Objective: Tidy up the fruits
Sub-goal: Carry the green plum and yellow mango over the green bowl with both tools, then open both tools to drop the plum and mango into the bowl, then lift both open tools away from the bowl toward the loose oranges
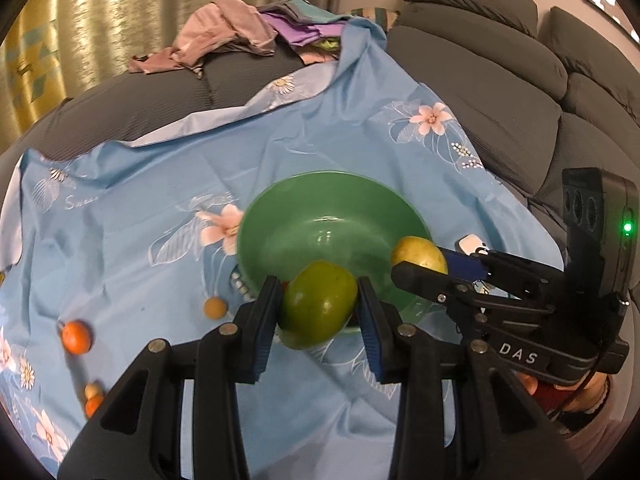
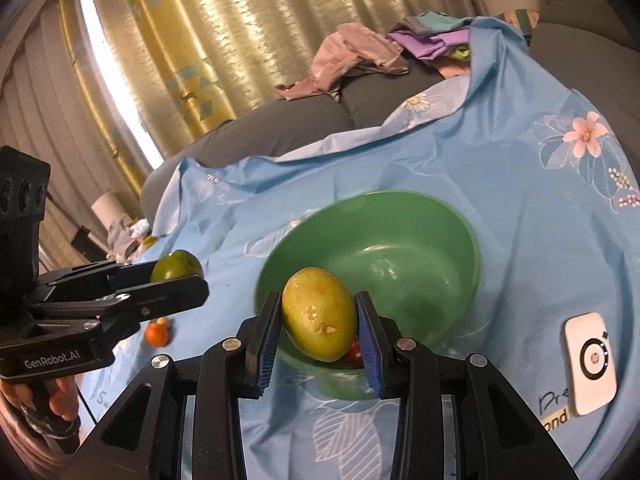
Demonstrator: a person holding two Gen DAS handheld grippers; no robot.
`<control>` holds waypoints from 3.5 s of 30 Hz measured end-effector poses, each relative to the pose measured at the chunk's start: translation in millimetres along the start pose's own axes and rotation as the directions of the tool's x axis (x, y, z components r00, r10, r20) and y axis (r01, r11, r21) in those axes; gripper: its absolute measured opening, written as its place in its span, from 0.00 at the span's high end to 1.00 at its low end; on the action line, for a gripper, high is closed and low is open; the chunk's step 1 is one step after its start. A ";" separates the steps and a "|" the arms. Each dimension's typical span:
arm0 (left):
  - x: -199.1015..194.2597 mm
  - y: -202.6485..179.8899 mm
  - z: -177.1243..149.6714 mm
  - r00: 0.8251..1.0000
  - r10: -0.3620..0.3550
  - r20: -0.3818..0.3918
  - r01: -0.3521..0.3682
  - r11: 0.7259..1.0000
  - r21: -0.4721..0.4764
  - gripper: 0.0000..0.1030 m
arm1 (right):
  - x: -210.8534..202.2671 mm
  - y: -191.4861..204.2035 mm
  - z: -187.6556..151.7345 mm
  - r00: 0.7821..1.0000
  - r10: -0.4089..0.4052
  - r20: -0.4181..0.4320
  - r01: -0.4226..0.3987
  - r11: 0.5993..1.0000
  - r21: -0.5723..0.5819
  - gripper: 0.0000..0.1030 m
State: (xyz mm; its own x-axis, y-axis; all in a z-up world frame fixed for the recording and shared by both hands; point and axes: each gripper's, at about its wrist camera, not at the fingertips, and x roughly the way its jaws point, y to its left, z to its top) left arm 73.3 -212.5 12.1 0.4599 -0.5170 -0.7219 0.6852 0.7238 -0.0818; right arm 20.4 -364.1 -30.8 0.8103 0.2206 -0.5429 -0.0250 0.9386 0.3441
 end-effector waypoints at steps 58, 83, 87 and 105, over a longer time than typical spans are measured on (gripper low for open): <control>81.5 16.5 3.5 0.988 0.057 -0.145 -0.060 0.998 -0.013 0.35 | 38.5 -18.2 10.9 0.977 -0.180 -0.117 0.180 0.984 -0.011 0.62; -57.1 61.5 -92.7 0.977 0.200 -0.067 -0.209 0.964 -0.166 0.02 | -18.6 73.9 -5.3 0.995 -0.074 -0.069 0.067 0.992 -0.103 0.53; -73.3 70.8 -109.7 0.980 0.187 -0.066 -0.197 0.954 -0.227 0.02 | -20.0 90.6 -13.4 0.994 -0.045 -0.097 0.034 0.992 -0.118 0.52; -175.6 81.7 -164.4 0.975 0.202 0.095 -0.155 0.918 -0.364 0.01 | -39.8 183.3 -49.5 0.989 0.069 -0.128 -0.096 0.972 -0.216 0.44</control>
State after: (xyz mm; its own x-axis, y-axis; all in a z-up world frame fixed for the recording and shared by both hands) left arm -44.3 12.7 19.2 0.6402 -0.4009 -0.6553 0.3524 0.9112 -0.2133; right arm -45.4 -187.7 16.0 0.7248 0.3172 -0.6116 -0.2285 0.9481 0.2210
